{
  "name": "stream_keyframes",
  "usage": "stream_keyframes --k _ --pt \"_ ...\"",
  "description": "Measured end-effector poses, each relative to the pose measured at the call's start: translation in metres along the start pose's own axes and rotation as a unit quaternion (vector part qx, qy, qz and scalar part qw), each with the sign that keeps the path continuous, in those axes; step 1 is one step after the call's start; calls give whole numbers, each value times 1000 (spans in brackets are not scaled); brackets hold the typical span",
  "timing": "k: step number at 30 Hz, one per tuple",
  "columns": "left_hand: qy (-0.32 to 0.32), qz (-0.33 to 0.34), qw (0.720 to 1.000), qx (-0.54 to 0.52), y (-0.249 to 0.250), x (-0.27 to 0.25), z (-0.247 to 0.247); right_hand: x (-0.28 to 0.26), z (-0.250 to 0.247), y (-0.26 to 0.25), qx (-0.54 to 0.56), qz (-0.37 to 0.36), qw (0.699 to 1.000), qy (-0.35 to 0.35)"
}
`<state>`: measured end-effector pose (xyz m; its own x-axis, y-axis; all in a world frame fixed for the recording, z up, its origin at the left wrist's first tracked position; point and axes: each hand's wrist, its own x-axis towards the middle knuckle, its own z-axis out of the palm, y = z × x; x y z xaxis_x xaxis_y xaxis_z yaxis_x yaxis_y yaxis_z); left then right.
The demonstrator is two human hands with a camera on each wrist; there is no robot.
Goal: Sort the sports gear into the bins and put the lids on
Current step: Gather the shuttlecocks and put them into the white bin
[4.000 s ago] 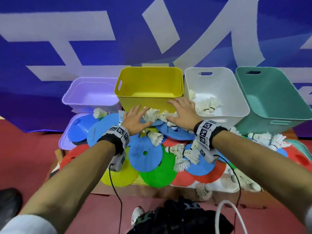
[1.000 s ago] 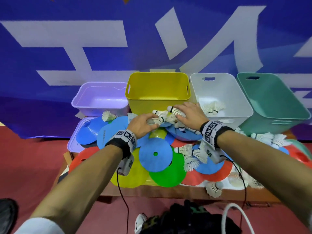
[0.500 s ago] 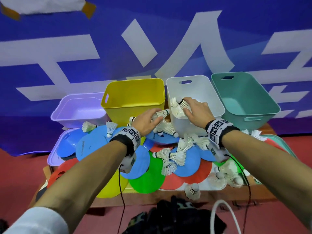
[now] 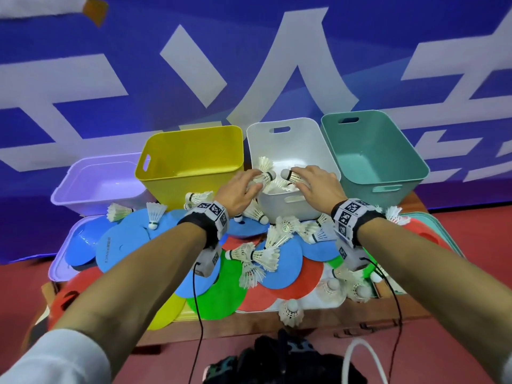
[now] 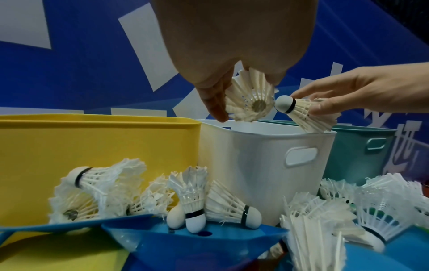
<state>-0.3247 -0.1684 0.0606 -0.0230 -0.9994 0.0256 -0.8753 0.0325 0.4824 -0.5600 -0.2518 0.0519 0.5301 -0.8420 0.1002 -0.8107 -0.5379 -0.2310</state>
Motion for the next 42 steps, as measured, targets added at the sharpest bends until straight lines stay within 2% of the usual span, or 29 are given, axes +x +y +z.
stream_keyframes --k 10,17,22,26,33,42 --pt "-12 36 999 -2 6 27 7 12 4 11 18 18 1000 -16" --pt "-75 -22 997 -18 9 38 19 14 3 18 11 32 999 -35" --pt "-76 -35 996 -6 10 37 22 8 4 19 21 49 998 -40" --pt "-34 -14 999 4 4 29 18 8 6 12 20 39 998 -33" --pt "-1 -20 1000 14 -26 0 6 16 10 -22 15 -11 1000 16" --pt "28 -93 995 21 -68 -62 -20 20 28 -107 0 -93 995 26"
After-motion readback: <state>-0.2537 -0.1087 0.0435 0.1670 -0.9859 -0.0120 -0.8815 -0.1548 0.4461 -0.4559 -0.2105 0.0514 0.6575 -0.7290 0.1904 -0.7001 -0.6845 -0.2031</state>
